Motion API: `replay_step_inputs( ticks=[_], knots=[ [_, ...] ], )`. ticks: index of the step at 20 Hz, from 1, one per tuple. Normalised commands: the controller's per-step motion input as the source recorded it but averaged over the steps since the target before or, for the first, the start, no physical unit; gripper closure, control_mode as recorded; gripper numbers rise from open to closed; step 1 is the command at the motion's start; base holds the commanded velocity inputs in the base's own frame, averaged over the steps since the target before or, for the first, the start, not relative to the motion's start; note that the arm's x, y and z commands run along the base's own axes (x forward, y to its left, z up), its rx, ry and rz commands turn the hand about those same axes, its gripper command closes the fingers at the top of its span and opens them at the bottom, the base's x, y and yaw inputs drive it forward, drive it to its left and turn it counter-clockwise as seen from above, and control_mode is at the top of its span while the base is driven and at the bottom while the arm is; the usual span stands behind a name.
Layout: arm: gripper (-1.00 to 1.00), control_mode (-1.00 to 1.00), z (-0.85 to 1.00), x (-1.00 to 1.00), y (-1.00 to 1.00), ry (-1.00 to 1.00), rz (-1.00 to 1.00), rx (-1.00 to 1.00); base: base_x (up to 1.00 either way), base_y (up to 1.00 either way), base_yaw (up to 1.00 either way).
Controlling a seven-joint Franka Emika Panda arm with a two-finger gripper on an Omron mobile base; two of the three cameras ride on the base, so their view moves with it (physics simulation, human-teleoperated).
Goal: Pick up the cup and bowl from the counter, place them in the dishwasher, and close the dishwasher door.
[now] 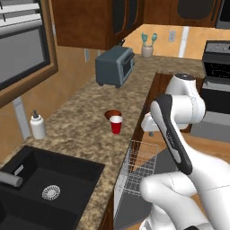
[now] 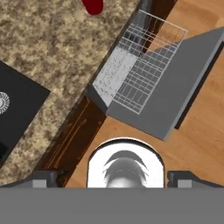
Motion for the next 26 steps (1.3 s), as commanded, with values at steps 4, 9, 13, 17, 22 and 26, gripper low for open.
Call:
replay_step_inputs(
  ticks=[4, 9, 13, 17, 22, 26],
  knots=[
    [-1.0, -1.0, -0.03, 0.64, -0.14, 0.0, -0.06, 0.16, 0.0, 0.0, 0.0],
    [-1.0, -1.0, -0.11, 0.86, -0.17, 0.0, 0.0, 0.07, 0.0, 0.0, 0.0],
    [-1.0, -1.0, -0.06, 0.81, -0.23, 0.0, 0.0, 0.0, 0.0, 0.0, 0.0],
    [-1.0, -1.0, -0.1, 0.83, -0.23, -0.04, 0.0, 0.0, 0.0, 0.0, 0.0],
    [-1.0, -1.0, -0.13, 0.75, 0.0, -0.05, 0.0, 0.0, 0.0, 0.0, 0.0],
    [-1.0, -1.0, -0.2, 0.53, 0.18, -0.01, 0.0, 0.01, 0.0, 0.0, 0.0]
  ],
)
